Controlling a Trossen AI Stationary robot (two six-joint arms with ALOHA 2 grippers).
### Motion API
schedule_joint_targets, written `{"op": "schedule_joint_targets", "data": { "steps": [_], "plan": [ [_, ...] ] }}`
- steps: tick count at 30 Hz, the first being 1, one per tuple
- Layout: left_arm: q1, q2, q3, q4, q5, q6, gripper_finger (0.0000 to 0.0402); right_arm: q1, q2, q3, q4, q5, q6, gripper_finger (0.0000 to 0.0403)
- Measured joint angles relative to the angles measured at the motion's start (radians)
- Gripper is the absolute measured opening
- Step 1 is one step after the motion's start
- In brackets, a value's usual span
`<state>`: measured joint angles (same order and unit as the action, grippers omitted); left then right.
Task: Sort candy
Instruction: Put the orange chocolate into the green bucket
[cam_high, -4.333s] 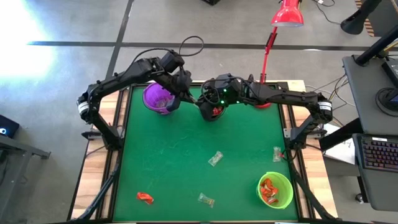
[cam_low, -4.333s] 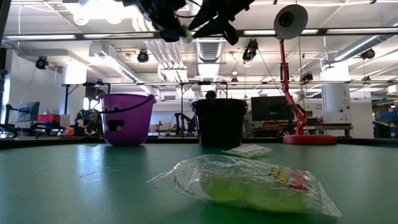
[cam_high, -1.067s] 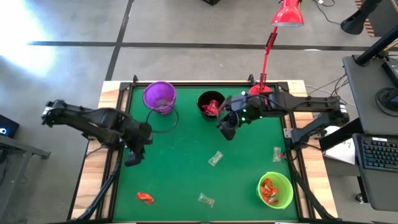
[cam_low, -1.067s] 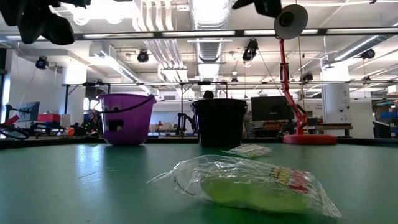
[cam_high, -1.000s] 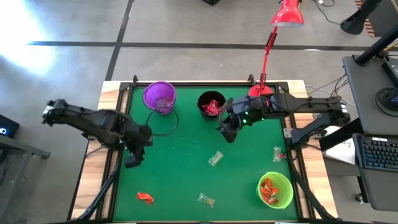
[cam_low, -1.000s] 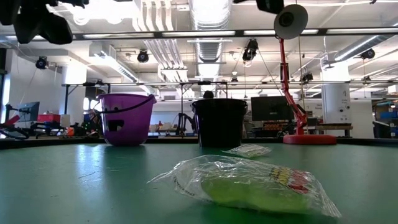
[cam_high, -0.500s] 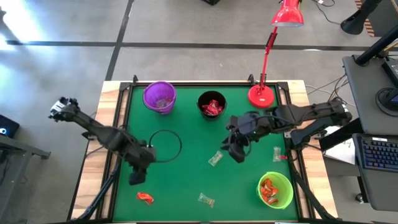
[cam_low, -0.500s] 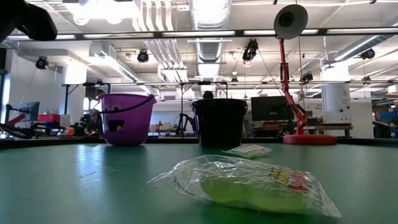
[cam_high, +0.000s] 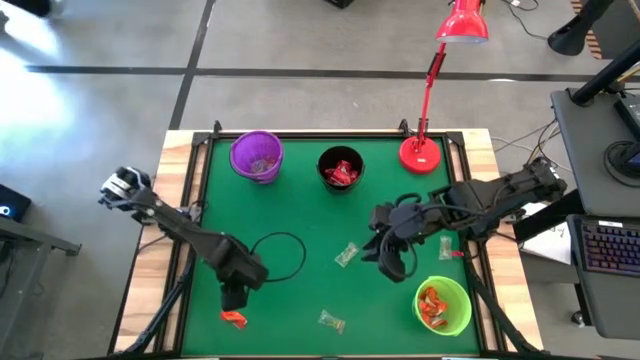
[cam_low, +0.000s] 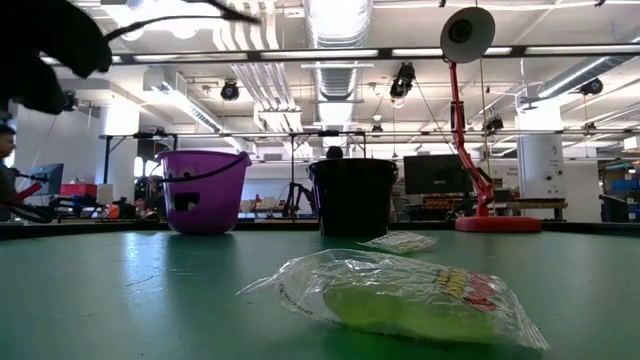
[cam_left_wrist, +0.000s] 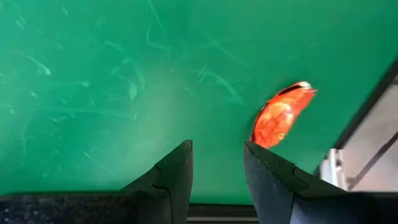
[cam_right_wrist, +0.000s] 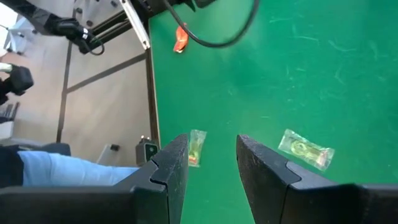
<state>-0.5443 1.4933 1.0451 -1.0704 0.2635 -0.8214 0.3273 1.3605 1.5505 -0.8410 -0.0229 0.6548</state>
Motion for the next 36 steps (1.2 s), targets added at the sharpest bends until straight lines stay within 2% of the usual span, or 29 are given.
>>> {"op": "schedule_joint_targets", "data": {
  "steps": [5, 9, 13, 17, 21, 26, 32, 36],
  "plan": [
    [-0.005, 0.081, 0.014, 0.001, 0.025, 0.009, 0.0124, 0.044, 0.000, 0.000, 0.000, 0.023, 0.003, 0.0128],
    [-0.013, 0.102, 0.086, -0.003, 0.067, -0.007, 0.0124, 0.072, 0.000, 0.000, 0.000, 0.044, 0.034, 0.0128],
    [-0.051, 0.104, 0.167, -0.005, 0.062, -0.031, 0.0124, 0.095, 0.000, 0.000, 0.000, 0.062, 0.033, 0.0128],
    [-0.112, 0.103, 0.207, -0.030, -0.007, -0.043, 0.0124, 0.117, 0.000, 0.000, 0.000, 0.094, 0.034, 0.0128],
    [-0.187, 0.106, 0.191, -0.012, -0.048, -0.056, 0.0123, 0.130, 0.001, 0.000, 0.000, 0.105, 0.043, 0.0128],
    [-0.272, 0.107, 0.144, 0.095, -0.077, -0.072, 0.0123, 0.140, 0.003, 0.000, 0.008, 0.114, 0.073, 0.0128],
    [-0.286, 0.111, 0.103, 0.215, -0.184, -0.108, 0.0123, 0.144, 0.003, 0.000, 0.009, 0.131, 0.080, 0.0128],
    [-0.286, 0.155, 0.082, 0.215, -0.199, -0.108, 0.0123, 0.144, 0.003, 0.000, 0.012, 0.138, 0.088, 0.0128]
  ]
}}
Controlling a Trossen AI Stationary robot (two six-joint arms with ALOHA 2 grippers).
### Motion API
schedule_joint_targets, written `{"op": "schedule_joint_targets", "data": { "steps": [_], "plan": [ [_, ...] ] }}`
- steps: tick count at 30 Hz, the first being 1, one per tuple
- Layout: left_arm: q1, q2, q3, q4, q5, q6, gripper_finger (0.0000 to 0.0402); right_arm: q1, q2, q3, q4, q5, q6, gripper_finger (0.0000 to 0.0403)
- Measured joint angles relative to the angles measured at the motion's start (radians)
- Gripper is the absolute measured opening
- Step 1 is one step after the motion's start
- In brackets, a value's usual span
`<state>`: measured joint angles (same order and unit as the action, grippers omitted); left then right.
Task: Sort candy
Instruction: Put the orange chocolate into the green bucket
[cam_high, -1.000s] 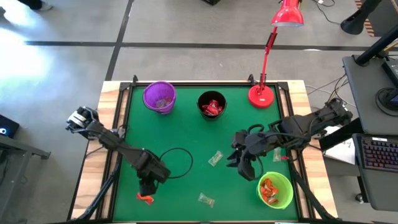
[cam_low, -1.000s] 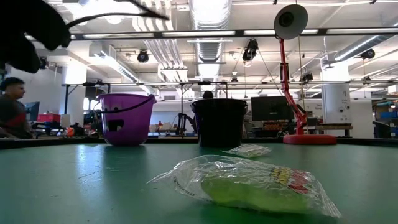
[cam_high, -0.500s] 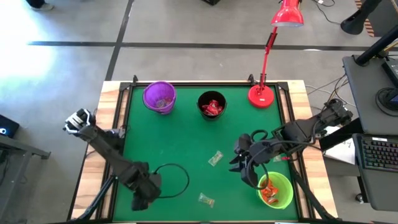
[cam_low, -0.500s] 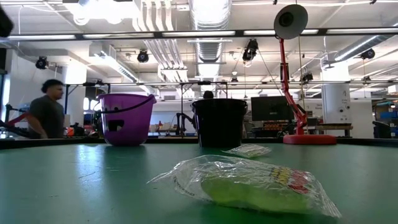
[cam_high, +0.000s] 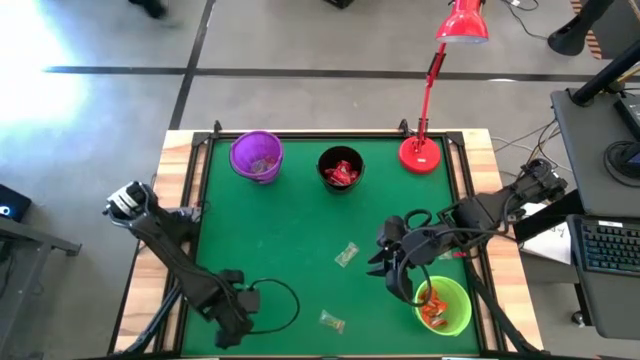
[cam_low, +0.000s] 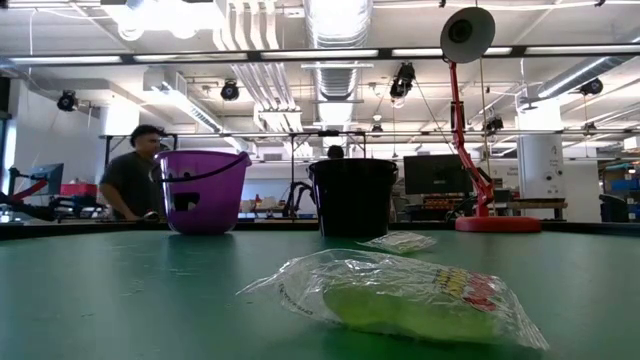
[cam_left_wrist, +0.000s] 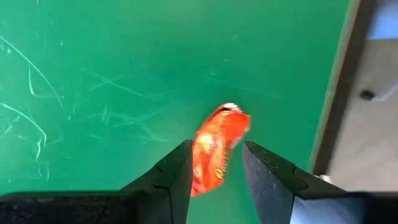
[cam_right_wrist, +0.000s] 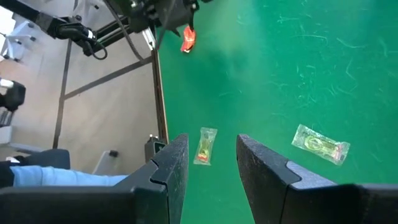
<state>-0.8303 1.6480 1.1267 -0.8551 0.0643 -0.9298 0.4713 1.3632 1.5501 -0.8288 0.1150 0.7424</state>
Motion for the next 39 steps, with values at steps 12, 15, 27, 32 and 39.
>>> {"op": "schedule_joint_targets", "data": {
  "steps": [12, 15, 27, 32, 39],
  "plan": [
    [-0.005, 0.175, 0.005, 0.035, 0.113, 0.029, 0.0123, 0.001, 0.000, 0.000, 0.000, 0.001, 0.010, 0.0128],
    [-0.009, 0.187, 0.005, 0.045, 0.147, 0.030, 0.0123, 0.002, 0.000, 0.000, -0.001, 0.000, 0.009, 0.0128],
    [-0.010, 0.191, 0.003, 0.061, 0.167, 0.035, 0.0075, 0.005, 0.000, 0.000, -0.002, 0.001, 0.007, 0.0128],
    [-0.010, 0.188, 0.003, 0.071, 0.188, 0.032, 0.0010, 0.005, 0.000, 0.000, -0.003, 0.001, 0.008, 0.0128],
    [-0.010, 0.163, 0.013, 0.082, 0.208, 0.020, 0.0003, 0.005, 0.000, 0.000, -0.003, 0.001, 0.007, 0.0128]
  ]
}}
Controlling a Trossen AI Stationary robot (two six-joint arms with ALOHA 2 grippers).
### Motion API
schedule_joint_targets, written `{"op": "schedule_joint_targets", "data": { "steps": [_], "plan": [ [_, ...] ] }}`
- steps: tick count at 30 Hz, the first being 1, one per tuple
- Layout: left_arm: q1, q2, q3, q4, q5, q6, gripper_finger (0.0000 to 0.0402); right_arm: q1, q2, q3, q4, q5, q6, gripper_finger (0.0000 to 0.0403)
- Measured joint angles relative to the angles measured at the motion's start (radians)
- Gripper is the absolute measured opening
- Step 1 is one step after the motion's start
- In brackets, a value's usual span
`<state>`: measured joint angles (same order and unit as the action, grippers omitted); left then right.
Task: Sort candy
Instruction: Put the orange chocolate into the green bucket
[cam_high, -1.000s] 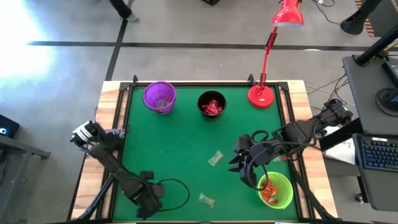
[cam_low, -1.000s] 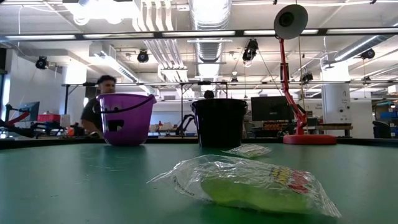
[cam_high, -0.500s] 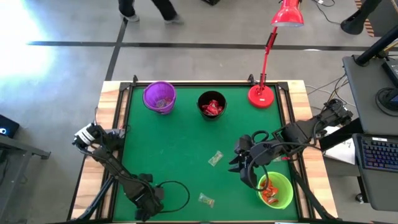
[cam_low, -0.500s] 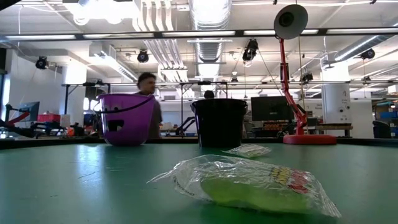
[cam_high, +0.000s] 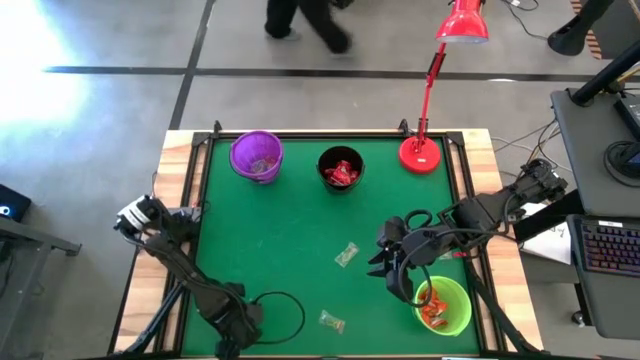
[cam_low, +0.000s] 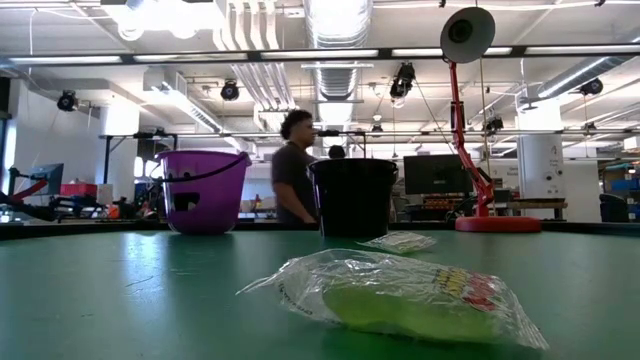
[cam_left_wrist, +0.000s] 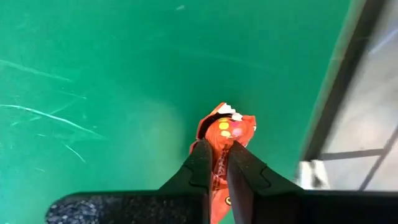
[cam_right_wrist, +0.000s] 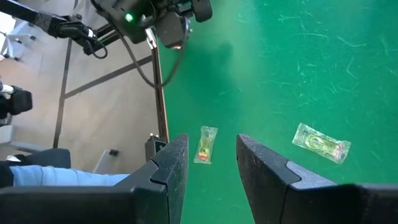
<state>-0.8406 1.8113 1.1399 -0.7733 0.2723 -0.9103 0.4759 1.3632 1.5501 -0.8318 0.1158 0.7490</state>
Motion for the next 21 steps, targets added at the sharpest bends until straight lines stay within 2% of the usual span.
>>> {"op": "schedule_joint_targets", "data": {
  "steps": [4, 10, 15, 21],
  "plan": [
    [0.003, -0.054, 0.024, -0.003, -0.007, -0.024, 0.0001, 0.000, 0.000, 0.000, 0.000, 0.000, -0.005, 0.0128],
    [0.010, -0.218, 0.029, -0.040, -0.177, -0.122, 0.0000, 0.000, 0.000, 0.000, 0.000, 0.001, -0.059, 0.0128],
    [0.028, -0.374, 0.029, -0.060, -0.436, -0.180, 0.0000, 0.000, 0.001, 0.000, -0.001, 0.001, -0.122, 0.0128],
    [0.034, -0.525, 0.029, -0.056, -0.839, -0.159, 0.0000, -0.001, 0.022, 0.000, 0.000, 0.020, -0.170, 0.0128]
  ]
}}
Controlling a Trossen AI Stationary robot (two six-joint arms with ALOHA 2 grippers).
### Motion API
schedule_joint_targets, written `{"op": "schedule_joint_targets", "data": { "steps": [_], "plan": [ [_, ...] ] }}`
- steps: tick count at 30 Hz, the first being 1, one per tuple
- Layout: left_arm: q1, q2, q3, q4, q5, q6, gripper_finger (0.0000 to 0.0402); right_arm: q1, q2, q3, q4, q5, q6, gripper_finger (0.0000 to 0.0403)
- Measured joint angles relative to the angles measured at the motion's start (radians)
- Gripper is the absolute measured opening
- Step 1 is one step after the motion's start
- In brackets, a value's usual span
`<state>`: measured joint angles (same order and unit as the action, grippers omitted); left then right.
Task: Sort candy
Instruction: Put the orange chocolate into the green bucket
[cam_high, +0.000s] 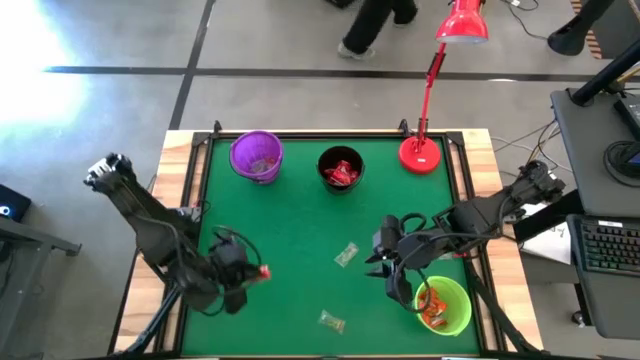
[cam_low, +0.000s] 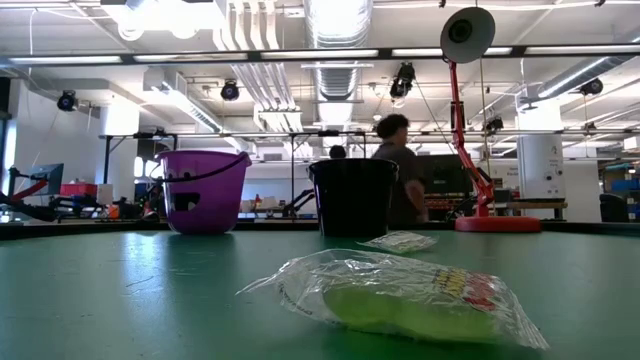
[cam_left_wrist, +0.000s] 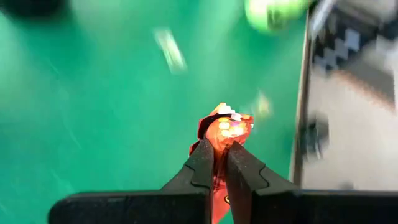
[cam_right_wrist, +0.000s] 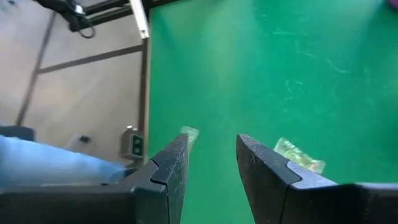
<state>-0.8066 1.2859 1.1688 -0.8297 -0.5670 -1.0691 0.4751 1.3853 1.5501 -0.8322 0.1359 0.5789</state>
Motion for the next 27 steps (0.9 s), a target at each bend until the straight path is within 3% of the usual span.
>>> {"op": "schedule_joint_targets", "data": {
  "steps": [5, 10, 15, 19, 27],
  "plan": [
    [0.006, -0.066, 0.000, 0.052, -0.279, 0.100, 0.0000, -0.015, 0.042, 0.000, 0.015, 0.098, -0.061, 0.0128],
    [0.037, -0.083, 0.000, 0.129, -0.396, 0.224, 0.0000, -0.059, 0.091, 0.000, 0.158, 0.181, -0.218, 0.0128],
    [0.081, -0.084, 0.000, 0.125, -0.445, 0.311, 0.0000, -0.093, 0.131, 0.000, 0.368, 0.180, -0.345, 0.0128],
    [0.130, -0.092, 0.000, 0.129, -0.447, 0.362, 0.0000, -0.133, 0.160, 0.000, 0.462, 0.179, -0.336, 0.0128],
    [0.225, -0.095, 0.000, 0.264, -0.408, 0.517, 0.0000, -0.227, 0.225, 0.041, 0.471, 0.101, -0.290, 0.0128]
  ]
}}
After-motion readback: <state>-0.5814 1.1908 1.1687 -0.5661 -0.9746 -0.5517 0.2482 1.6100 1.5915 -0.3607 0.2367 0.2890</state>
